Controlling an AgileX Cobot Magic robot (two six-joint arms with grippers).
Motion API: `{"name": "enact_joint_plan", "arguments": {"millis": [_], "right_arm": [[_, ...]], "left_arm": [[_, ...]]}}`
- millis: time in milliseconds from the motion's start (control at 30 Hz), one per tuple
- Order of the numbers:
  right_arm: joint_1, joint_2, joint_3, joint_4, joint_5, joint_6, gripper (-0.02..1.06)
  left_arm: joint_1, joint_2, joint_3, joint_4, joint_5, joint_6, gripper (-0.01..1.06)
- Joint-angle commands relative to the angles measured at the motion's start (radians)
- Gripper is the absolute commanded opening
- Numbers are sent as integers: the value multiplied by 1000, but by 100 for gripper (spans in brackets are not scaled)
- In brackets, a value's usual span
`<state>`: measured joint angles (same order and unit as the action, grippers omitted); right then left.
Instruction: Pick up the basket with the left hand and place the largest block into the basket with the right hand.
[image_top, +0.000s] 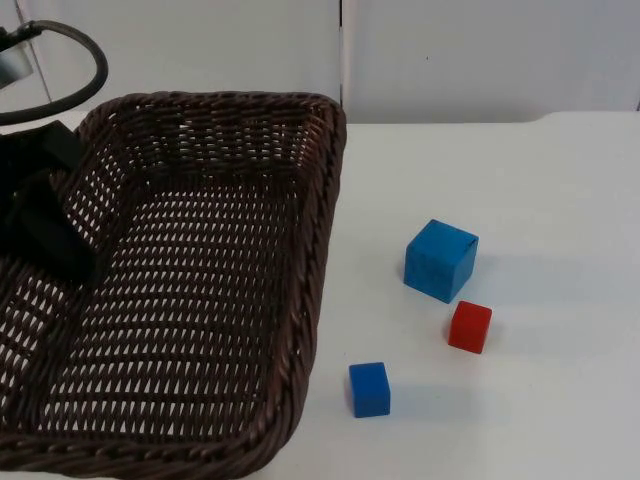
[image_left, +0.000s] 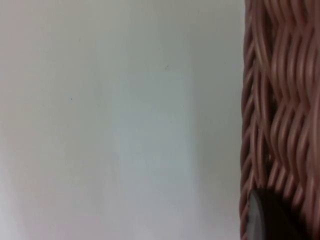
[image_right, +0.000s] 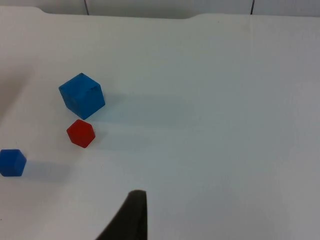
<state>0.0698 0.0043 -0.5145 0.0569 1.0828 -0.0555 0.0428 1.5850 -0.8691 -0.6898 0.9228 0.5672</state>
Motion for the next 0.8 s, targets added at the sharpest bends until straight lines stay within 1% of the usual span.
{"name": "enact_joint_plan", "arguments": {"millis": [0, 533, 667, 767], "right_arm": [[-4, -4, 0, -6, -4, -1, 105], [-4, -4, -5, 9, -11, 7, 105], [-4, -4, -15, 14, -27, 12, 105], [-4, 61, -45, 19, -78, 12, 105]], "left_arm": [[-2, -14, -3, -24, 14, -4, 0], [-2, -14, -3, -24, 14, 4, 0], [-2, -14, -3, -24, 14, 4, 0], [-2, -14, -3, -24, 14, 4, 0]]}}
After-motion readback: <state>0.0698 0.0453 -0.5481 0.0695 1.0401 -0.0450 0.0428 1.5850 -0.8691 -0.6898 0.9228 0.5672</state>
